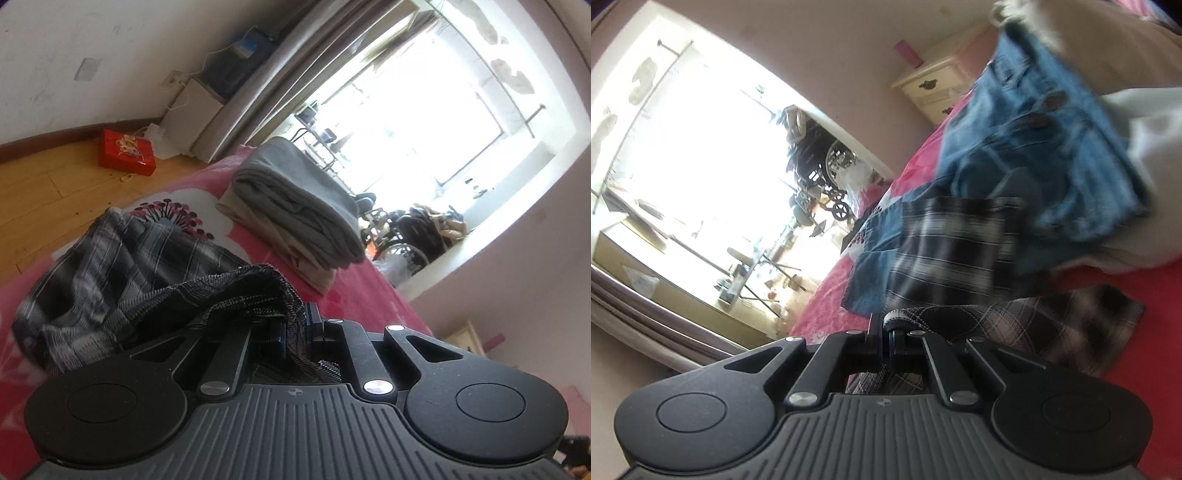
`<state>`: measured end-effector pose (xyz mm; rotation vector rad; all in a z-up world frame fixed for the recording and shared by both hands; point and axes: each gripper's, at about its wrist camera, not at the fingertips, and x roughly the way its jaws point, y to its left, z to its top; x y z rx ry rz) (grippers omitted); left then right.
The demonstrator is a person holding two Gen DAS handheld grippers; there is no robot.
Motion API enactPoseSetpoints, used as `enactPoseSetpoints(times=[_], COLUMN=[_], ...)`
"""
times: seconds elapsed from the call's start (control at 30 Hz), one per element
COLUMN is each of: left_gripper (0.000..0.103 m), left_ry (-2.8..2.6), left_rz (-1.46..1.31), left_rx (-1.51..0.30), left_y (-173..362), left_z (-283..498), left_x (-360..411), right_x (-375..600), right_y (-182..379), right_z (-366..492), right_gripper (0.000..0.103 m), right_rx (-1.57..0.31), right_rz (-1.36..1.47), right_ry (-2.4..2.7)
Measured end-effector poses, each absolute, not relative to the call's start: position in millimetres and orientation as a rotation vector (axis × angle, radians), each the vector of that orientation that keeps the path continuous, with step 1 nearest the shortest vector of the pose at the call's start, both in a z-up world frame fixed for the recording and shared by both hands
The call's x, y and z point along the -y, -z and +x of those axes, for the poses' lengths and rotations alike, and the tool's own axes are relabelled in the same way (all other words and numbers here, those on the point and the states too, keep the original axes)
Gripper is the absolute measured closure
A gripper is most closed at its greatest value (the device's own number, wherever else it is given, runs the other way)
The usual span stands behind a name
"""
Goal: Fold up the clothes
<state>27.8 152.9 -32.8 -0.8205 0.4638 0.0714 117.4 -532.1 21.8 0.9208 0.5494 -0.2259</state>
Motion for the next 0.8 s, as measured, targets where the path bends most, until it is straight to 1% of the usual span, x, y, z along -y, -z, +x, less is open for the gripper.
enactPoseSetpoints(times=[0.23, 0.53, 0.63, 0.67, 0.7, 0.73, 0.8], left_gripper=[0.096, 0.096, 0.093, 0.090, 0.086, 0.084, 0.074], left_ry=[-0.094, -0.103, -0.091, -0.081, -0.066, -0.051, -0.014], left_rz=[-0.831, -0.857, -0.890, -0.920, -0.954, -0.989, -1.088], left_rx=[-0.489, -0.558, -0.629, -0.645, -0.656, -0.667, -0.677], left_y=[43.8, 71.7, 82.6, 86.0, 88.9, 91.7, 99.0], left_z=[57.7, 94.6, 109.4, 112.4, 114.8, 117.2, 121.2], left_x=[-177.6, -207.0, -219.6, -224.8, -230.5, -236.2, -248.6], right_x=[499.1, 462.6, 450.5, 446.5, 443.4, 440.9, 436.3], right_y=[-0.3, 27.8, 44.0, 50.8, 59.0, 71.0, 87.7], right_z=[201.5, 278.3, 306.8, 315.9, 325.0, 335.1, 345.6], right_gripper=[0.099, 0.099, 0.099, 0.098, 0.094, 0.087, 0.071], right_rx=[-0.621, -0.714, -0.762, -0.789, -0.828, -0.897, -1.021], right_rz=[0.871, 0.760, 0.712, 0.693, 0.684, 0.687, 0.691], right_ry=[0.240, 0.275, 0.266, 0.260, 0.245, 0.230, 0.219])
